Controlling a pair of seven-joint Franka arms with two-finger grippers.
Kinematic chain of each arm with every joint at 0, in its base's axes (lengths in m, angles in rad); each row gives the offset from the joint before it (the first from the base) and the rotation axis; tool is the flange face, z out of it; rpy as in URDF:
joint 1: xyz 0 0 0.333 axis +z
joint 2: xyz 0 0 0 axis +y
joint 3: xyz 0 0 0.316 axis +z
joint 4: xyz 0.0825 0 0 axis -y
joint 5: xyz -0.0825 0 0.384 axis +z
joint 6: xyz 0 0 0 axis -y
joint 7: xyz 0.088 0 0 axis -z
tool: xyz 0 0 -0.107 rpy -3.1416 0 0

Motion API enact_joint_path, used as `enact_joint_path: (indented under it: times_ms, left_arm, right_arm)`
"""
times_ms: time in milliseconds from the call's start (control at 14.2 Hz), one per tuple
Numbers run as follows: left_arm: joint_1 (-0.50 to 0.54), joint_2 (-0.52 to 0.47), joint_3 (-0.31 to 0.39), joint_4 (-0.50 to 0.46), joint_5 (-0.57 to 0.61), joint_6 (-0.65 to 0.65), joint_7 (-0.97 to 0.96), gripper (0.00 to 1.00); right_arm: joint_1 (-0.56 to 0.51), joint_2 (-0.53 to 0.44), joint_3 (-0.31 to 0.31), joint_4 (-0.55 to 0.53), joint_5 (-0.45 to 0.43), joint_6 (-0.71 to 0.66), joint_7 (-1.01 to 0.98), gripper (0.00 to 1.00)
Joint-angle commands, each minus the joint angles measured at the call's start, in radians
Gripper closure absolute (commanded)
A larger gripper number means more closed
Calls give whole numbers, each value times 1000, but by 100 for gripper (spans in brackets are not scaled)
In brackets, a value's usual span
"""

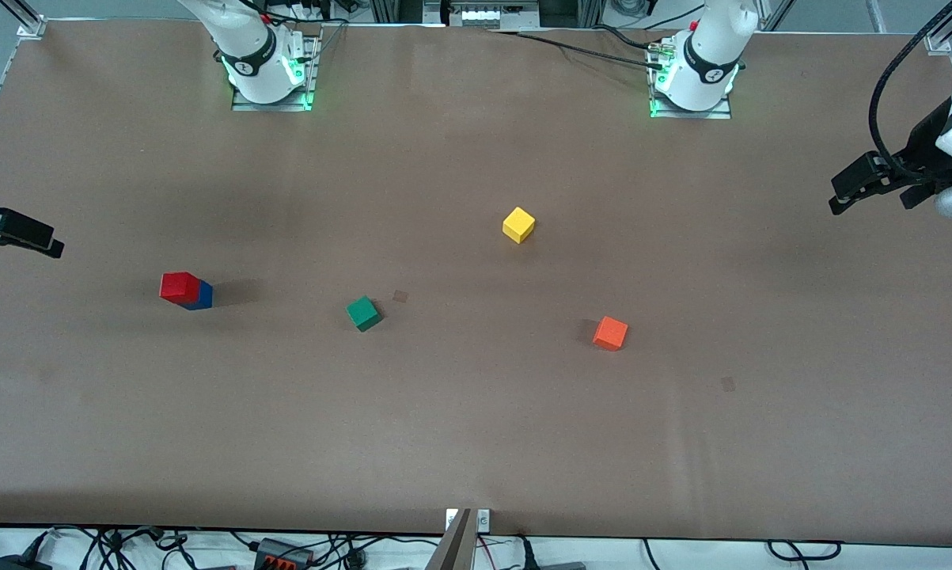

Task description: Pass red block to right arm, stack on blue

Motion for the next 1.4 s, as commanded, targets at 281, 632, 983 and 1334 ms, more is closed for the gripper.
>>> enact_joint_path:
  times_ms: [281, 632, 983, 1334]
  left_arm:
    - [-7, 20, 0, 42, 28, -45, -21, 0]
    - [-3, 20, 1, 42, 28, -48, -19, 0]
    - [-1, 20, 1, 42, 26, -50, -19, 0]
    - [-1, 20, 1, 42, 26, -50, -19, 0]
  right_arm:
    - [-17, -206, 30, -302, -40, 126, 20, 0]
    - [-19, -202, 28, -297, -41, 119, 18, 0]
    - [-20, -189, 28, -290, -52, 123, 15, 0]
    - [-13, -189, 33, -274, -46, 111, -2, 0]
